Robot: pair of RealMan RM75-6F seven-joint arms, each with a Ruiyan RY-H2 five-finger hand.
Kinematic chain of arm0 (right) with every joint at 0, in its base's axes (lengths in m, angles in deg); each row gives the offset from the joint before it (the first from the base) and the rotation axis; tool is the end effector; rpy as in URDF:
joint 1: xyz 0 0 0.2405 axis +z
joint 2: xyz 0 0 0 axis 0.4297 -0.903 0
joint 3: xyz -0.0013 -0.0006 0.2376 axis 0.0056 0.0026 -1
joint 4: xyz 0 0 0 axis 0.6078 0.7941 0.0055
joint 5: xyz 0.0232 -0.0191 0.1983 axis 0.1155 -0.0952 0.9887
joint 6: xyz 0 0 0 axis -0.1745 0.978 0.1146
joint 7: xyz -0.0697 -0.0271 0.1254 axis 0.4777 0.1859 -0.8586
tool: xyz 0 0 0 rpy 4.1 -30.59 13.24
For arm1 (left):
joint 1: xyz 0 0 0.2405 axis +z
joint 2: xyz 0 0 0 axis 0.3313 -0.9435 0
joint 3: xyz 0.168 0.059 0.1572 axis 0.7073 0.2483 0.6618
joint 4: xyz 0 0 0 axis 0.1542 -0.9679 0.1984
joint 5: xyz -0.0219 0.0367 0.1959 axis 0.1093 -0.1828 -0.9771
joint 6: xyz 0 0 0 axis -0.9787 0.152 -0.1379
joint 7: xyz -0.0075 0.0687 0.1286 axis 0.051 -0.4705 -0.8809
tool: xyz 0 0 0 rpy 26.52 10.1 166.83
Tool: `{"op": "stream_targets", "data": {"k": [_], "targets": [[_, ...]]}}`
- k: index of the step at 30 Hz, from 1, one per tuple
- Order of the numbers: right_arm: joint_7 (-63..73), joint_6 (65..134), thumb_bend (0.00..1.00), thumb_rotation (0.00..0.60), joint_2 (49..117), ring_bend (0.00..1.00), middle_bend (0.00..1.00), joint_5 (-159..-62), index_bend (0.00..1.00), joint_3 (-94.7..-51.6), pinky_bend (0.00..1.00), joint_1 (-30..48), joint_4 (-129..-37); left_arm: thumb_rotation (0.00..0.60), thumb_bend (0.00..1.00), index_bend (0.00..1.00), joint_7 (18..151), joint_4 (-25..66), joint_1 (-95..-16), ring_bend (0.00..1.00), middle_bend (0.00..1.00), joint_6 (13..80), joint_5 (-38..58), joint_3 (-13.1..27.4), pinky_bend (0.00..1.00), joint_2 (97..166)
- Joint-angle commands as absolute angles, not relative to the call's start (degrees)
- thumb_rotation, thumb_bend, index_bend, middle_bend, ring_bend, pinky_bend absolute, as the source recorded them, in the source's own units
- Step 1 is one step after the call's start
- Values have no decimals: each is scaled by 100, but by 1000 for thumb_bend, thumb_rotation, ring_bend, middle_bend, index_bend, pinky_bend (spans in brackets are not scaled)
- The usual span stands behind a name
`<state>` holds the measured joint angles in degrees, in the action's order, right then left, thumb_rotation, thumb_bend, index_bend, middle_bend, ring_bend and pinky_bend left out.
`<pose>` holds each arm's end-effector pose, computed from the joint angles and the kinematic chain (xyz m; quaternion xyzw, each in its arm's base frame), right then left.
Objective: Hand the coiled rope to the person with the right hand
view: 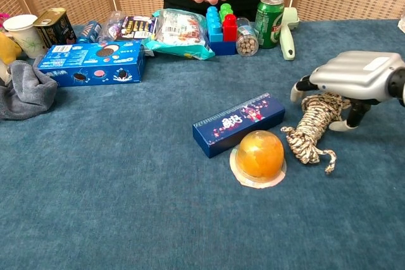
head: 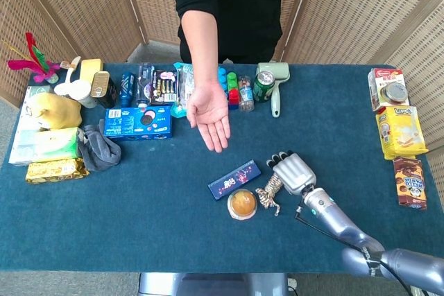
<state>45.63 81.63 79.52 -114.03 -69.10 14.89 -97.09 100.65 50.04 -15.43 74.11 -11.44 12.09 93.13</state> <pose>-0.1726 -0.3144 0.0072 0.8504 -0.2257 0.2055 0.4285 -0.2941 0.1358 0.2627 -0.5050 -0.4189 -0.4084 0.6346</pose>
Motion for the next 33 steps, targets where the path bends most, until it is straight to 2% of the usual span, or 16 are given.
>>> {"op": "stream_targets", "data": {"k": [1, 11, 17, 25, 29, 33], "targets": [[4562, 8188, 405, 600, 7998, 318, 336, -11377, 324, -6876, 374, 1530, -9659, 600, 167, 54, 10086, 4995, -1537, 75, 46, 7417, -1147, 1210, 91, 9308], [4201, 8535, 546, 600, 8013, 510, 551, -11700, 565, -6757, 582, 1497, -9559, 600, 167, 53, 10106, 4993, -1534, 75, 47, 7409, -1175, 1225, 92, 9303], [3549, 9068, 559, 600, 7519, 529, 572, -12470, 587, -6551, 600, 1221, -9847, 600, 167, 53, 10153, 4990, -1533, 75, 46, 7394, -1151, 1220, 91, 9286], [2574, 10003, 560, 600, 6512, 530, 572, -13375, 587, -6328, 600, 717, -10311, 600, 169, 54, 10108, 5011, -1532, 75, 46, 7395, -1205, 1246, 91, 9300], [2109, 10410, 559, 600, 5996, 530, 572, -13456, 587, -6422, 600, 508, -10459, 600, 169, 54, 10049, 5036, -1547, 75, 46, 7375, -1228, 1255, 91, 9312], [1704, 10577, 560, 600, 5658, 530, 572, -13136, 588, -6694, 599, 409, -10622, 600, 168, 54, 10024, 5056, -1546, 75, 46, 7388, -1268, 1268, 92, 9318]]}}
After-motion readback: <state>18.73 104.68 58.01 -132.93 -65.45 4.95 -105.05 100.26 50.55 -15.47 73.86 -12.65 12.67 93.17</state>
